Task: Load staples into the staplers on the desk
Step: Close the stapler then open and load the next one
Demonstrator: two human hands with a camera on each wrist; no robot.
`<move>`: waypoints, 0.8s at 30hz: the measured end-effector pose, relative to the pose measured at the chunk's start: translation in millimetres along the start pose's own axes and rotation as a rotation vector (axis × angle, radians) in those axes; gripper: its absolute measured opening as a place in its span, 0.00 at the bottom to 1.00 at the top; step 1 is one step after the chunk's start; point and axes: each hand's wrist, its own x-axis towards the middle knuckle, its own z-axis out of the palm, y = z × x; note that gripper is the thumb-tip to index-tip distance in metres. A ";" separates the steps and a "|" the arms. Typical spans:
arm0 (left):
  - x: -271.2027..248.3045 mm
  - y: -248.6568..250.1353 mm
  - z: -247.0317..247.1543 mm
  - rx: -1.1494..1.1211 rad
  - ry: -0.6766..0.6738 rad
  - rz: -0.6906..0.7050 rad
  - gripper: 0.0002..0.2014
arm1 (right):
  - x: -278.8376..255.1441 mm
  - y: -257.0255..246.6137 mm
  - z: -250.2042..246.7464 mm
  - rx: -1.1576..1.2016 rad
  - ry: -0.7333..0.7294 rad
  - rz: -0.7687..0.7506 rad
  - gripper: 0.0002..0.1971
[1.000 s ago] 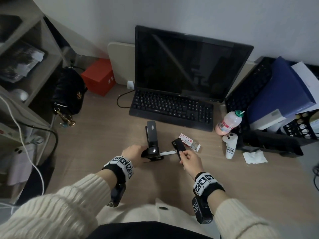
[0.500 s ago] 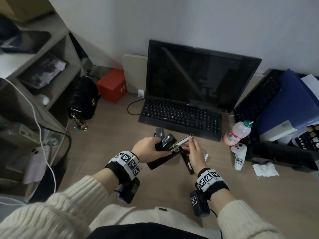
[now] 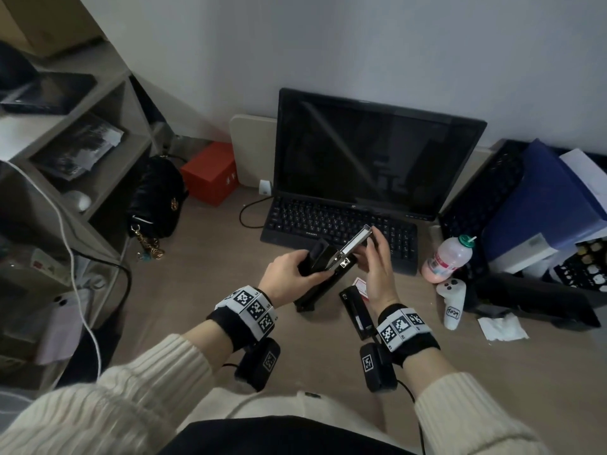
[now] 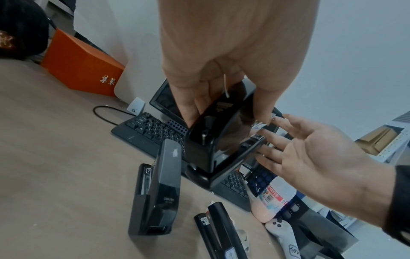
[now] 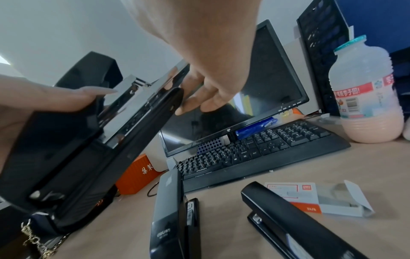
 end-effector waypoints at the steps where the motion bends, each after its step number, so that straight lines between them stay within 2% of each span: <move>1: 0.7 -0.1 0.6 0.001 0.003 -0.006 0.22 | 1.9 0.4 -0.1 0.000 -0.006 0.006 0.20; 6: 3.6 -1.5 1.8 -0.002 0.007 -0.030 0.22 | 7.2 -2.7 -0.4 0.032 -0.005 0.047 0.18; 15: 3.7 9.8 -0.7 -0.102 -0.029 -0.038 0.19 | 2.7 -12.4 -0.5 0.075 -0.061 0.092 0.29; 21: 3.7 20.8 -4.1 -0.183 0.000 -0.006 0.18 | -1.2 -28.6 -0.3 0.112 -0.084 0.106 0.25; 24: 3.7 28.2 -7.9 -0.250 0.035 0.008 0.15 | -2.5 -32.9 1.1 0.125 -0.093 0.101 0.25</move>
